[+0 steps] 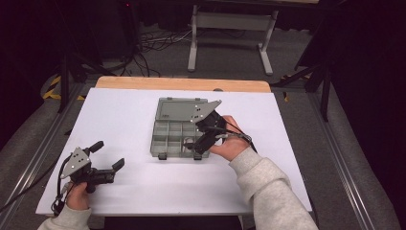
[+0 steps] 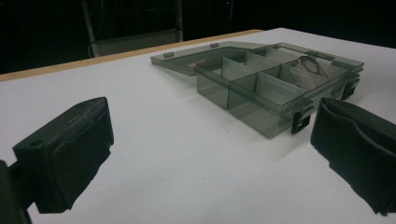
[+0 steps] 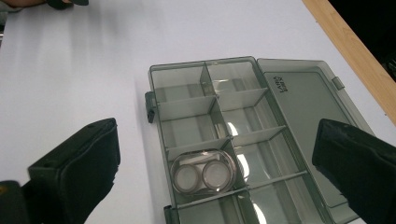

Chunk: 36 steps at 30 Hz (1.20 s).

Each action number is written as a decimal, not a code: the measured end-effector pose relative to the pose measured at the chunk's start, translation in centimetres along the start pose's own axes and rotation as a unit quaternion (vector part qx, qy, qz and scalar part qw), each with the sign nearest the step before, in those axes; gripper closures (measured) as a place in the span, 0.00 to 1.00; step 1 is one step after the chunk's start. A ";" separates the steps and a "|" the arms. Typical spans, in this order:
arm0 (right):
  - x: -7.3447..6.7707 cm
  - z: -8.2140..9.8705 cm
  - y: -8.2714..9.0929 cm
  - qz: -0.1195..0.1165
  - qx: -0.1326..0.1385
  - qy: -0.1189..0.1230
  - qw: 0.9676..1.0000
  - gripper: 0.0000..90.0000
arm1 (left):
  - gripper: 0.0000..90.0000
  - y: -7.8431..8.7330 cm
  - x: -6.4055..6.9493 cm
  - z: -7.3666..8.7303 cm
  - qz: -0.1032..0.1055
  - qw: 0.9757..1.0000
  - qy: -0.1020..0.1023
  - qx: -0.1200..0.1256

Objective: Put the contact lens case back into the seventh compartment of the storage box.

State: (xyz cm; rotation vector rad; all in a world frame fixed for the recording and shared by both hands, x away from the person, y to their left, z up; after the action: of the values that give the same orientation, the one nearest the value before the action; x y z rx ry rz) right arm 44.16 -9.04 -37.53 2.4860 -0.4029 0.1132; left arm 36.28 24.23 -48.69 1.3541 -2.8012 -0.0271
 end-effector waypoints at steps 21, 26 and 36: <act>-1.6 0.9 5.7 0.048 0.083 -0.036 0.995 0.01 | 0.00 0.0 -0.1 0.0 0.001 1.000 0.001 -0.001; -2.0 2.0 7.0 0.071 0.107 -0.045 0.991 0.01 | 0.00 0.1 -0.1 0.0 0.001 1.000 0.002 -0.001; -2.6 5.1 8.6 0.095 0.133 -0.071 0.984 0.01 | 0.00 0.1 -0.1 0.0 -0.001 1.000 0.002 -0.001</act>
State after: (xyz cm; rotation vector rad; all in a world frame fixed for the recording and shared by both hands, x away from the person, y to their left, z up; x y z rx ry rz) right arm 38.94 -17.90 -37.28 2.7214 -0.7274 0.0698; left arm 36.28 24.36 -48.67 1.3546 -2.7963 -0.0265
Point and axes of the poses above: each handheld gripper's, and its own axes: y roughly backward along the jaws, z roughly out of its underside, x roughly to its right, the point moved 4 cm from there along -y, roughly forward along the jaws, and after that the axes turned 11 degrees about x, right-handed, at the moved point
